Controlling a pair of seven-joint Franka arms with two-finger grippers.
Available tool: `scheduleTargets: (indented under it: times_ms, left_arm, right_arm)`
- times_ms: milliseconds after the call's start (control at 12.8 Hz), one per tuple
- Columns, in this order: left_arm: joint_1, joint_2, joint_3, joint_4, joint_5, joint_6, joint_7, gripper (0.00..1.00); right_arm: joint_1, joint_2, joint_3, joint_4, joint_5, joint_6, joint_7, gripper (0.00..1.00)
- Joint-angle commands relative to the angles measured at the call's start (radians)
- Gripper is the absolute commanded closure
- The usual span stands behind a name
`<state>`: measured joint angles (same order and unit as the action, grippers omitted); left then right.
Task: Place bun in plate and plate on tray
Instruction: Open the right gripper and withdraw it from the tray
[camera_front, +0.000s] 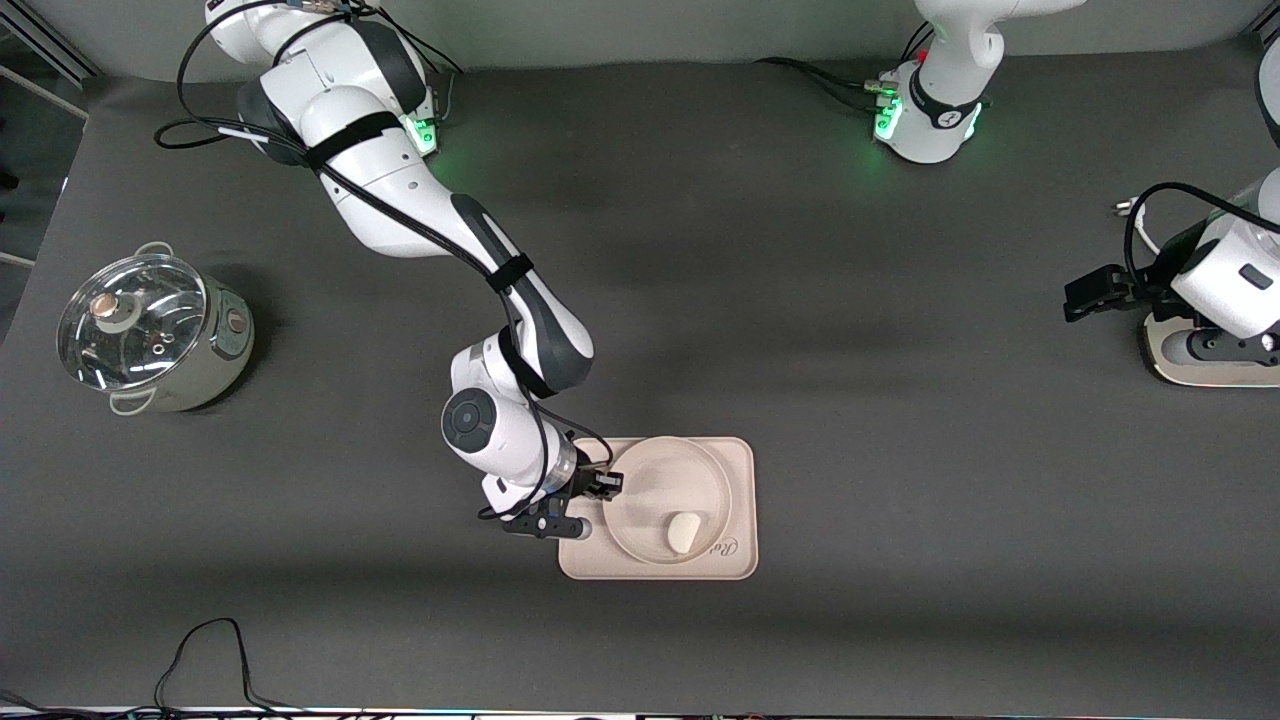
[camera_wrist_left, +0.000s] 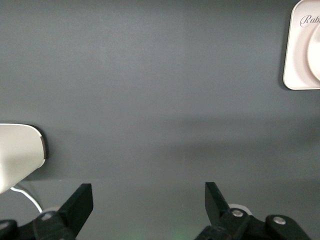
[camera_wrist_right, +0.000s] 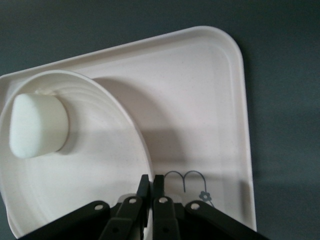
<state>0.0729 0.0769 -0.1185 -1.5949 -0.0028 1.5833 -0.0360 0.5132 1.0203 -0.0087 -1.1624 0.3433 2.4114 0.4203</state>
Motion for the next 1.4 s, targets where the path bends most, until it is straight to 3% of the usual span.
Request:
scheduleTargets:
  times_ms: [0, 78, 156, 390, 624, 858, 1092, 1326]
  left_arm:
    - [-0.007, -0.003, 0.007, 0.006, -0.009, -0.009, 0.013, 0.0]
    - [-0.008, -0.003, 0.007, 0.006, -0.009, -0.009, 0.011, 0.0]
    - [-0.008, -0.003, 0.007, 0.006, -0.009, -0.009, 0.011, 0.0]
    - [-0.007, -0.005, 0.007, 0.004, -0.009, -0.011, 0.013, 0.0]
    - [-0.007, -0.003, 0.007, 0.006, -0.009, -0.011, 0.013, 0.0]
    - [-0.007, -0.005, 0.007, 0.004, -0.009, -0.011, 0.013, 0.0]
    - [-0.007, -0.005, 0.007, 0.006, -0.009, -0.011, 0.011, 0.0]
    - [-0.007, -0.005, 0.007, 0.006, -0.009, -0.011, 0.011, 0.0]
  right_arm:
    - [-0.001, 0.018, 0.006, 0.027, 0.031, 0.021, -0.026, 0.26]
    - [-0.001, 0.017, 0.004, 0.026, 0.029, 0.021, -0.026, 0.09]
    - [-0.002, 0.011, 0.004, 0.027, 0.029, 0.021, -0.026, 0.0]
    - [-0.004, -0.047, 0.003, 0.026, 0.028, -0.029, -0.02, 0.0]
    - [-0.007, -0.173, -0.014, 0.024, 0.025, -0.235, -0.012, 0.0]
    - [-0.021, -0.317, -0.076, 0.021, 0.017, -0.492, -0.017, 0.0]
    - [-0.097, -0.558, -0.077, -0.153, -0.004, -0.636, -0.029, 0.0]
    - [-0.201, -0.802, -0.068, -0.304, -0.136, -0.776, -0.122, 0.0]
